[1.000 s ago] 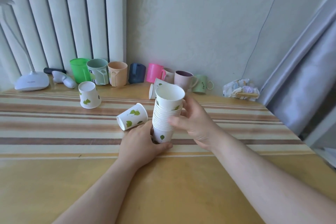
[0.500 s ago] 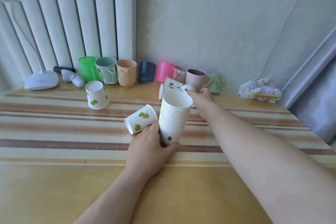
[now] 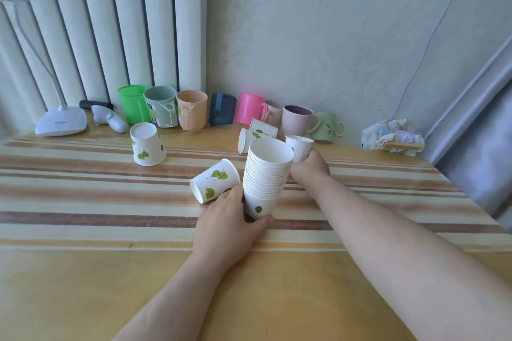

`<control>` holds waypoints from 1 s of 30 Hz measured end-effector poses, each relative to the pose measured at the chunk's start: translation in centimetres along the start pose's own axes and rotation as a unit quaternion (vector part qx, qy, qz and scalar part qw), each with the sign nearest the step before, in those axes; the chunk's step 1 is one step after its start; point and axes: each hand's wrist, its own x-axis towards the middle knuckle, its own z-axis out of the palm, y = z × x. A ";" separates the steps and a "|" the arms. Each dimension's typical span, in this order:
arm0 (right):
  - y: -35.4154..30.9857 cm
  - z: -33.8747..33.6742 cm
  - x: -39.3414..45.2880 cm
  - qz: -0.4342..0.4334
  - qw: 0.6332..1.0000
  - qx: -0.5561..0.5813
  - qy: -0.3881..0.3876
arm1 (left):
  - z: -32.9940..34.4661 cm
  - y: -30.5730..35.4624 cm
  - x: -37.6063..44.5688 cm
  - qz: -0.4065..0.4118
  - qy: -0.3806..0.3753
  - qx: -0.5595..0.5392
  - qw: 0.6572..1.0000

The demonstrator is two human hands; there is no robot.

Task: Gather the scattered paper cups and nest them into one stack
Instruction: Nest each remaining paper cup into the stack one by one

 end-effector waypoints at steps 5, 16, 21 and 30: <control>2.1 -2.1 -2.7 -0.019 1.000 -0.018 -0.004 | 0.0 -0.1 0.0 -0.003 -0.004 0.001 1.000; -6.3 -8.0 -8.3 -0.125 0.921 0.336 -0.154 | 0.0 0.0 0.0 -0.005 -0.009 0.005 1.000; -7.9 -6.7 -11.4 -0.181 0.899 0.292 -0.272 | -0.1 0.1 0.0 -0.004 -0.010 0.004 1.000; -5.6 -6.9 -11.1 -0.155 0.895 0.253 -0.332 | -0.1 0.1 -0.1 -0.001 -0.004 -0.001 1.000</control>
